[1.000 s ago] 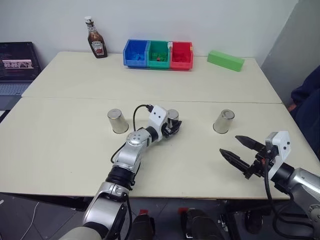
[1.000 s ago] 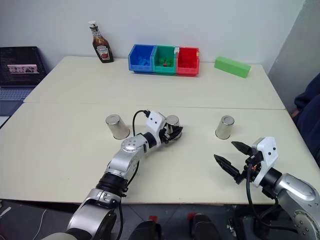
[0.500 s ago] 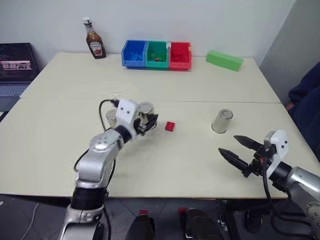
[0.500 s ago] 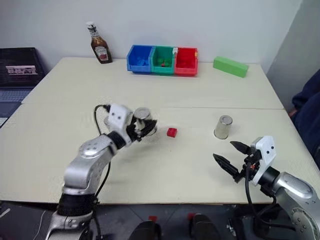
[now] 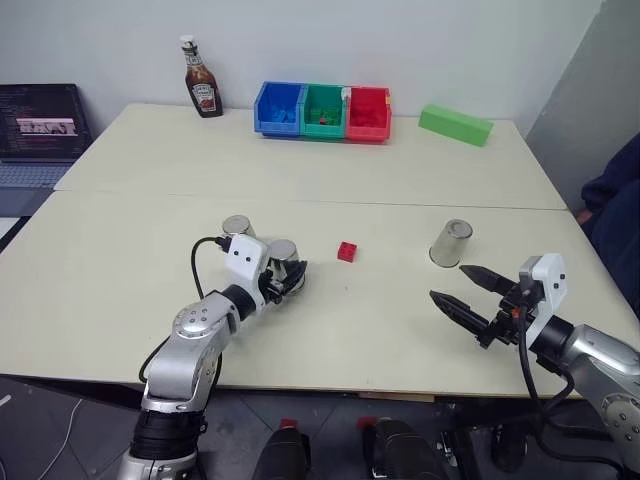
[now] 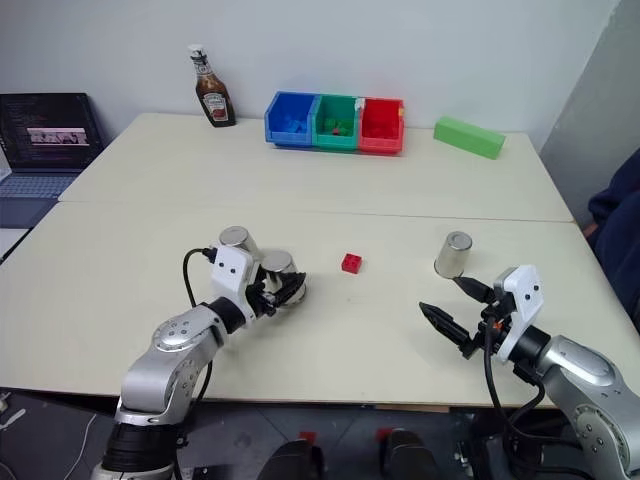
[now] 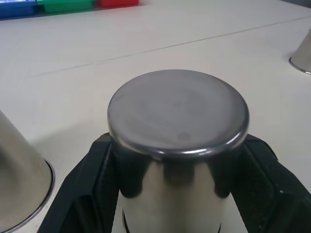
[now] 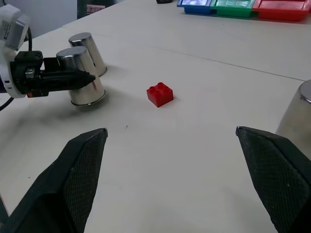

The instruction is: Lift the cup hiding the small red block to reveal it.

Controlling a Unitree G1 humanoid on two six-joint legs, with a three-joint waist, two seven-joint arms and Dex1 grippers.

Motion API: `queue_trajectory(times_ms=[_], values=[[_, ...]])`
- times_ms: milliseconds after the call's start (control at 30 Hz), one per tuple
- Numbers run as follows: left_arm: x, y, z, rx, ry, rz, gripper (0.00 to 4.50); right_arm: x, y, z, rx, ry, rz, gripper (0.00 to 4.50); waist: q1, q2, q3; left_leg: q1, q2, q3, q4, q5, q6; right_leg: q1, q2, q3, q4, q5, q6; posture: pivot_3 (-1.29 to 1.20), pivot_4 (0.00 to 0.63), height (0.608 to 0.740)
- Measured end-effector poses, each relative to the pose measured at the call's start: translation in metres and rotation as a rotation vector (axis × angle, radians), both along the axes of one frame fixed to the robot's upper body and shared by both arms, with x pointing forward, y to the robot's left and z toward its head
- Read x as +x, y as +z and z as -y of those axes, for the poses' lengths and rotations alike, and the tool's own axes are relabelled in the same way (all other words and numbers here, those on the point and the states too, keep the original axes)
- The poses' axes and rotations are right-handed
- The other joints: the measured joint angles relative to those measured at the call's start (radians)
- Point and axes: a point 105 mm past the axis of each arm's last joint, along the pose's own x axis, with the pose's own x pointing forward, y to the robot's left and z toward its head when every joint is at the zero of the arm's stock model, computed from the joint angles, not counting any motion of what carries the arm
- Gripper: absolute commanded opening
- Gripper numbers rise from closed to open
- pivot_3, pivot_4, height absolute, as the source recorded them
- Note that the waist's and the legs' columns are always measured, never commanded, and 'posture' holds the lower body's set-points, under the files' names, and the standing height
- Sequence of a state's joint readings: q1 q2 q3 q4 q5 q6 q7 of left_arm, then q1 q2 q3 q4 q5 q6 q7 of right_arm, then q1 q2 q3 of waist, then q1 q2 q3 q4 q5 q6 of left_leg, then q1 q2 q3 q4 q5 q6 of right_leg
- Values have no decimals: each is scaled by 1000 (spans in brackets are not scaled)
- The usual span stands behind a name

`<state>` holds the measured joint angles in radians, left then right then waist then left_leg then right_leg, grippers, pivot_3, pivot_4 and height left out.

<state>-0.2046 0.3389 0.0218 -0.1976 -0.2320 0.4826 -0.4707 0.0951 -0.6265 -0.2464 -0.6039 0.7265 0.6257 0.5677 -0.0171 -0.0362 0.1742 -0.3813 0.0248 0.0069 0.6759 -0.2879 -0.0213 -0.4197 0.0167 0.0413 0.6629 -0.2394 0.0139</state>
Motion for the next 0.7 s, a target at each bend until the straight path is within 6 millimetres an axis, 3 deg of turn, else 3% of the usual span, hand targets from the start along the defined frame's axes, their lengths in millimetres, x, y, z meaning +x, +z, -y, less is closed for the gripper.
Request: queue_trajectory(times_ms=[167, 433, 500, 567, 600, 700], values=[[1, -7, 4, 6, -14, -5, 4458, -1, -2, 0, -1, -1, -11, 4500, 0, 0, 0, 0, 0, 0, 0, 0, 0, 0, 0, 0, 0, 0, 0, 0, 150, 740], [-10, -5, -6, 51, -57, -47, 4458, -5, -6, 1, -6, -3, -32, 4500, -1, 0, 0, -1, 1, 0, 0, 0, 0, 0, 0, 0, 0, 0, 0, 0, 150, 740], [-24, -1, -23, 103, -79, -91, 4458, -8, -8, 1, -14, 2, -43, 4500, -11, 0, 0, -1, 2, 0, 0, 0, 0, -1, 0, 0, 0, 0, 0, 0, 150, 740], [-39, 9, -46, 152, -101, -155, 4458, -8, -9, 3, -34, 5, -52, 4500, -18, 0, 1, 0, 3, 0, -1, 0, 0, -2, 1, -1, 0, -1, -1, 0, 150, 740], [-46, 24, -59, 167, -109, -164, 4458, -8, -8, 5, -42, 7, -53, 4500, -16, 1, 1, 1, 3, 0, -1, 0, 0, -1, 1, -1, 0, -1, -1, 0, 150, 740], [-58, 50, -68, 179, -164, -169, 4458, -7, -5, 6, -51, 19, -50, 4500, -11, 2, 2, 1, 2, 0, 0, 0, 0, 0, 0, -1, 0, -4, -6, 0, 150, 740]])
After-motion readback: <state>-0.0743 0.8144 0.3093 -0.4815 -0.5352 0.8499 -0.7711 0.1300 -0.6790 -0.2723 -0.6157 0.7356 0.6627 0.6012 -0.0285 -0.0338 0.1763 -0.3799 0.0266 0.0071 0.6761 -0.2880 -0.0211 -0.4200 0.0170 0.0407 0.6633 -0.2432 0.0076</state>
